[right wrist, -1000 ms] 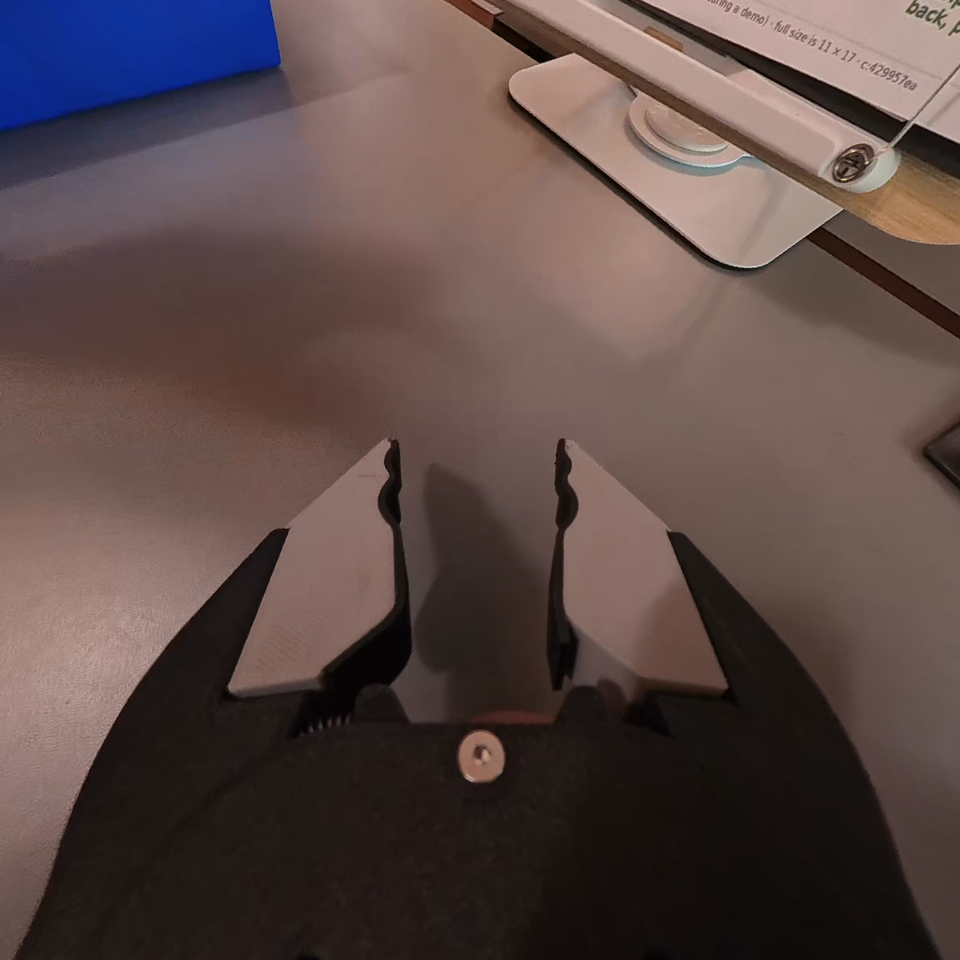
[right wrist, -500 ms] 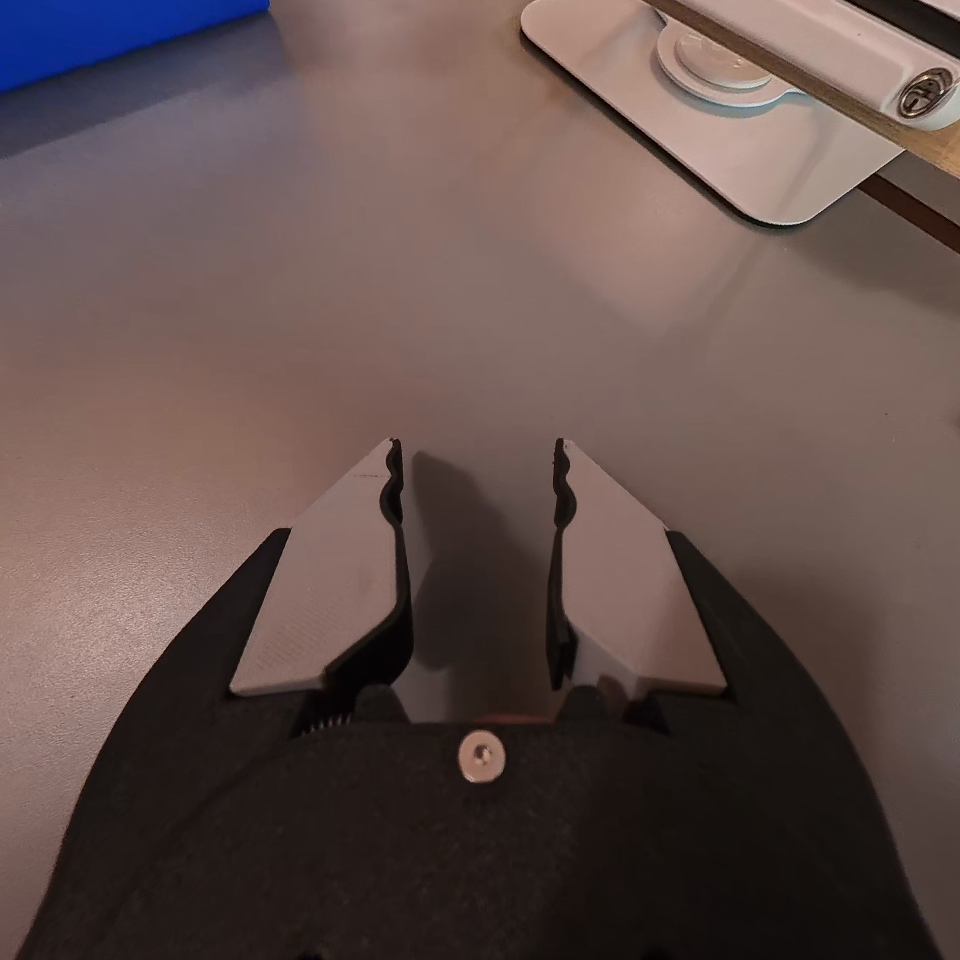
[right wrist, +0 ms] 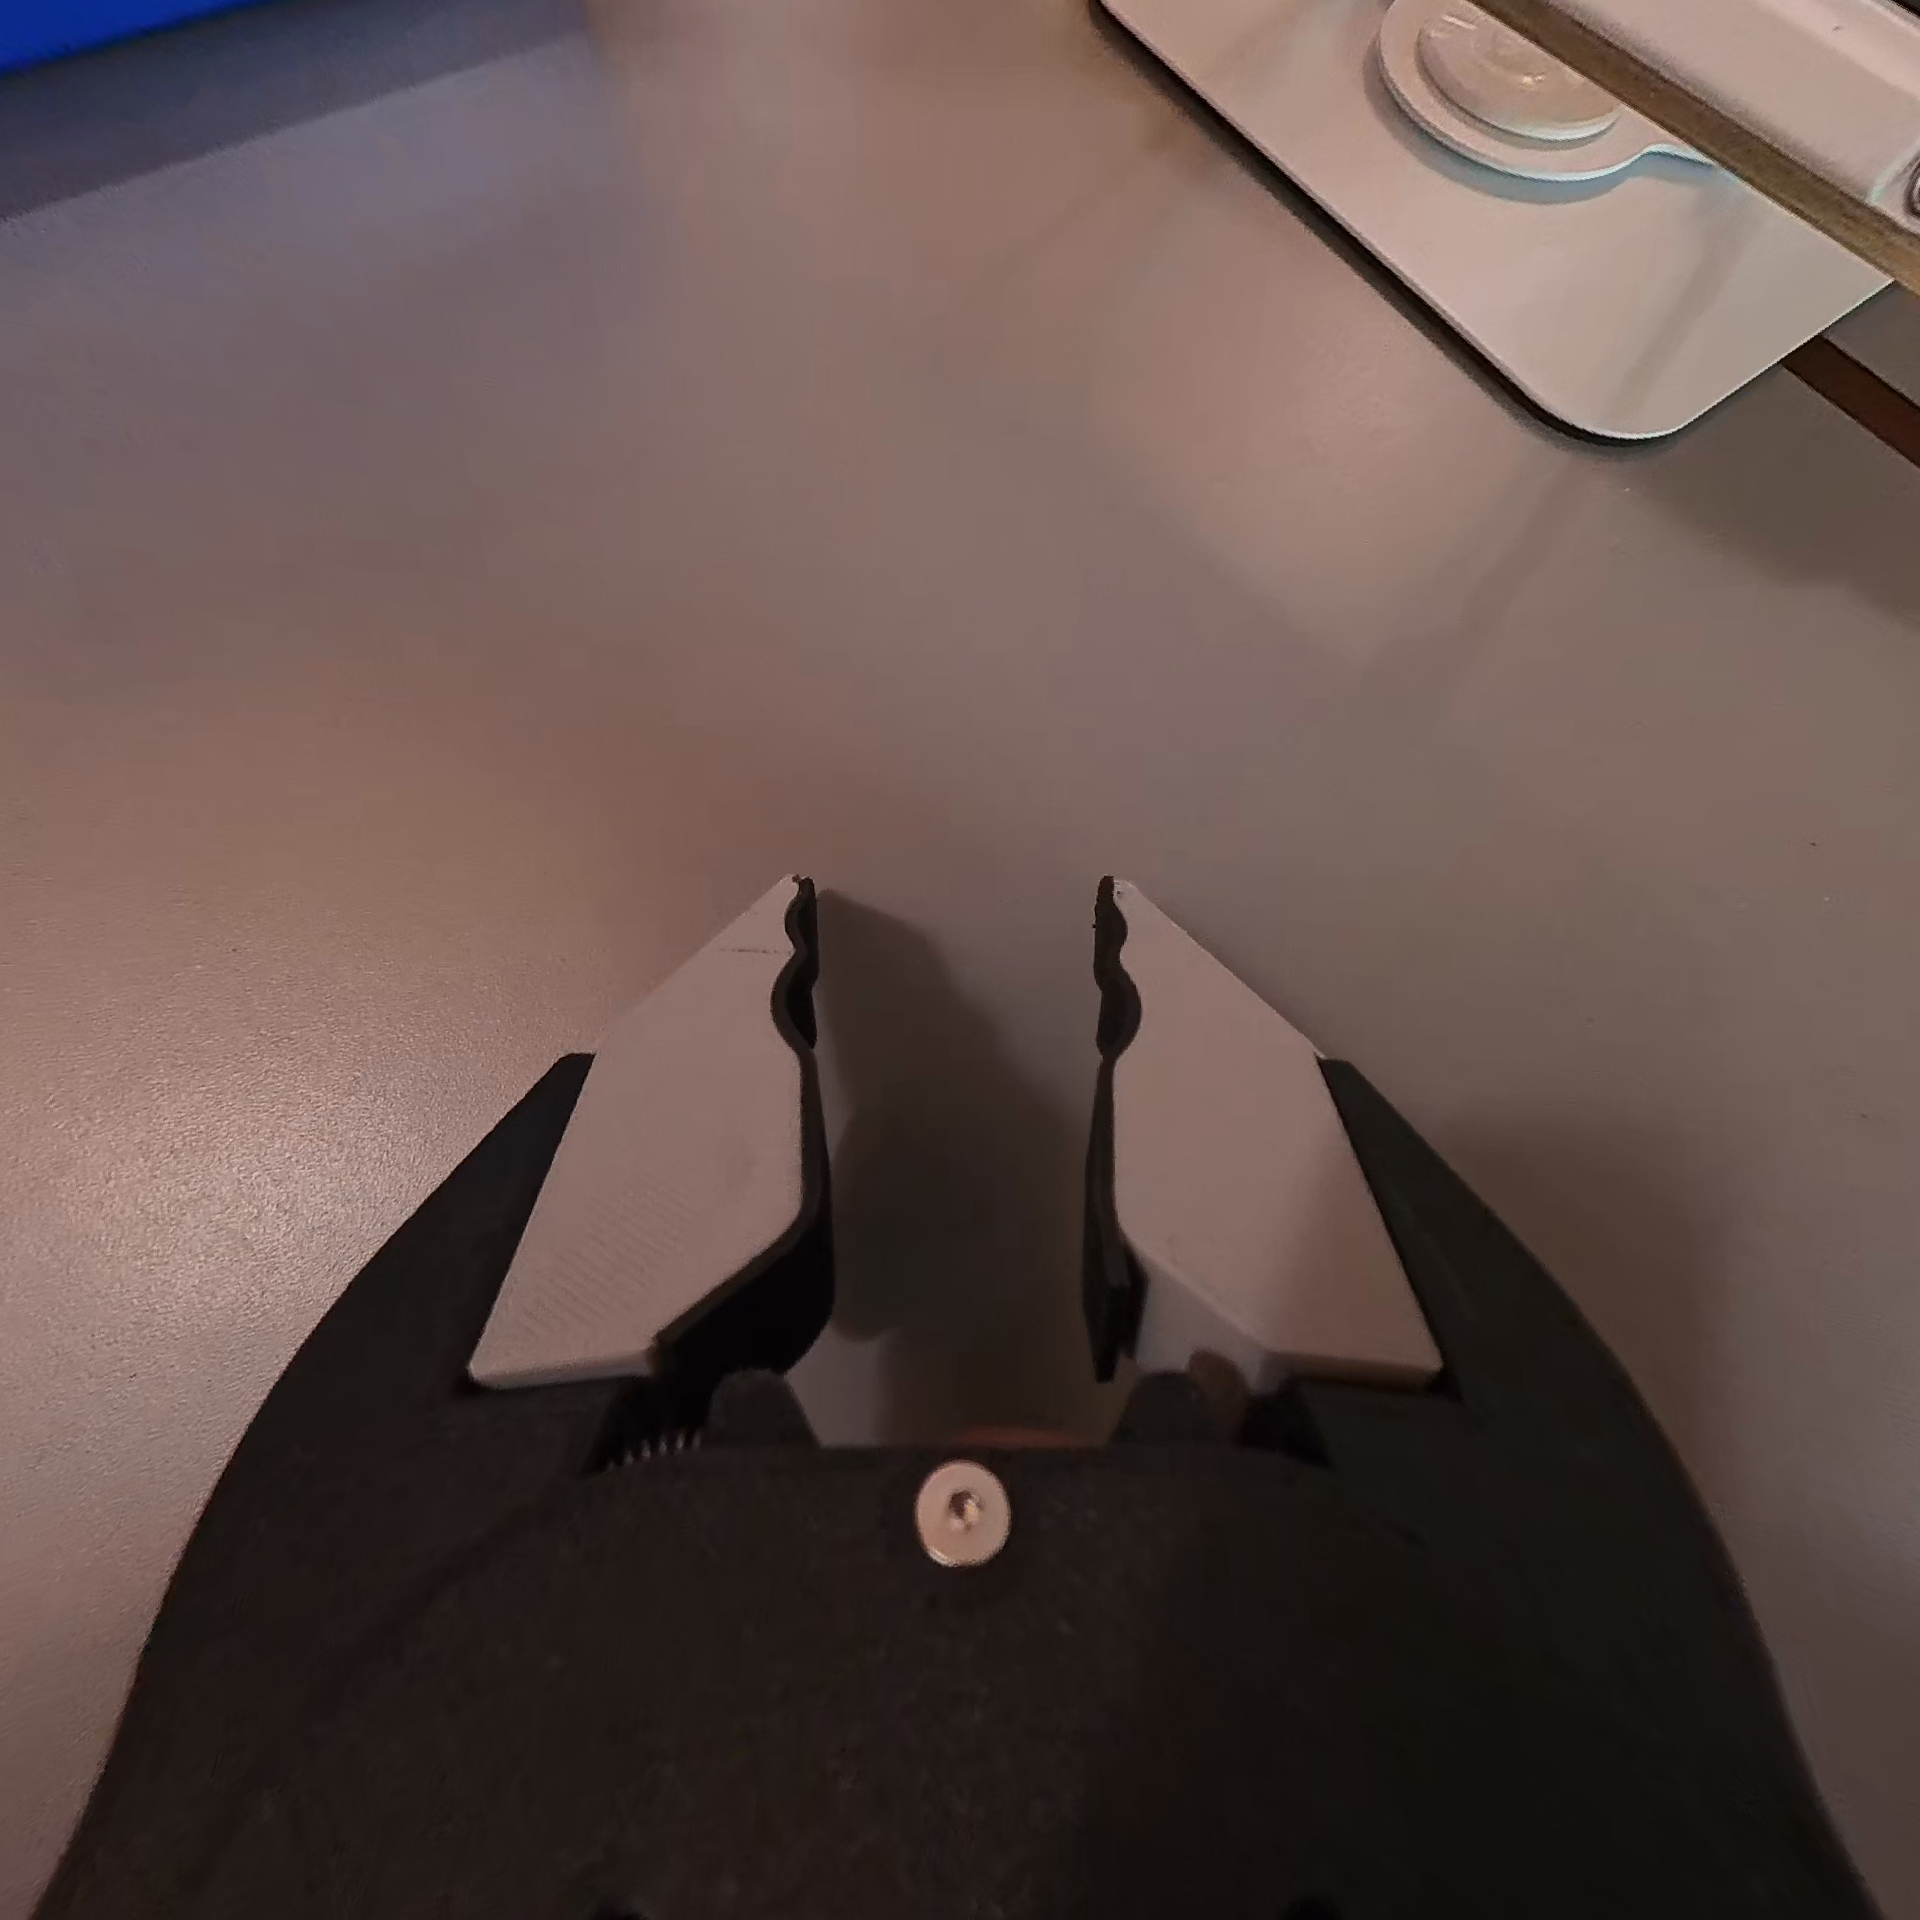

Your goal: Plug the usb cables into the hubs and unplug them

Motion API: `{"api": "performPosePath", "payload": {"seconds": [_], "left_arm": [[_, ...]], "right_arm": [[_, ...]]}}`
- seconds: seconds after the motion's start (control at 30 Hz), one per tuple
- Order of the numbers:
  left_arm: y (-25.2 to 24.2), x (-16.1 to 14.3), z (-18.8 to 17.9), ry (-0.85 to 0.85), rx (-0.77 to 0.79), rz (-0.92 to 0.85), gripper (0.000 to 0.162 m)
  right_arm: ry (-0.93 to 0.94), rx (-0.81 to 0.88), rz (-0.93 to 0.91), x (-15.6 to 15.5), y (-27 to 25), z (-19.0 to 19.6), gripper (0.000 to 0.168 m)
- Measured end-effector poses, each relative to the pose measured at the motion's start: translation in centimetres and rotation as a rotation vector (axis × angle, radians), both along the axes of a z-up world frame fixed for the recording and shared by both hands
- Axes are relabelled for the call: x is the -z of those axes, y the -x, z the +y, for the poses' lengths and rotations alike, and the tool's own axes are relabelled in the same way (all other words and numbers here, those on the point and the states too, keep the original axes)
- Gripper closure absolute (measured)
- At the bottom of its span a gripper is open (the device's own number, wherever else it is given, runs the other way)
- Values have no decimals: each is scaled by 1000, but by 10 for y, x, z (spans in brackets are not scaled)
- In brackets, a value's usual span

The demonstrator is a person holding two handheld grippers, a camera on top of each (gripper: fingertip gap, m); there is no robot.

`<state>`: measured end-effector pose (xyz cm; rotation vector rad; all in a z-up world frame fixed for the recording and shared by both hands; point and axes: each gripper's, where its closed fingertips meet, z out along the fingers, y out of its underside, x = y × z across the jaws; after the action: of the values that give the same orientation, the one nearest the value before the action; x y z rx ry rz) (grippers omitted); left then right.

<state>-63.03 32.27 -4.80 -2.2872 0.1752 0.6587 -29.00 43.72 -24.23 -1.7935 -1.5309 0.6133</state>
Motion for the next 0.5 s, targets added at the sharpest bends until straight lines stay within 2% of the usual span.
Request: {"api": "performPosePath", "payload": {"seconds": [0.03,0.17,0.3,0.4,0.5], "left_arm": [[-6,-15,1,-28,16,19,160],[-57,-63,2,-96,154,51,160],[-140,-91,-1,-138,363,-5,160],[-208,-86,-11,-93,526,-73,160],[-267,-53,-23,16,662,-153,160]], "right_arm": [[0,1,2,0,0,0,118],[6,8,19,-3,0,1,118],[-12,23,47,-9,-2,6,118],[-37,37,75,-19,-5,11,118],[-30,57,160,-40,-10,16,116]]}}
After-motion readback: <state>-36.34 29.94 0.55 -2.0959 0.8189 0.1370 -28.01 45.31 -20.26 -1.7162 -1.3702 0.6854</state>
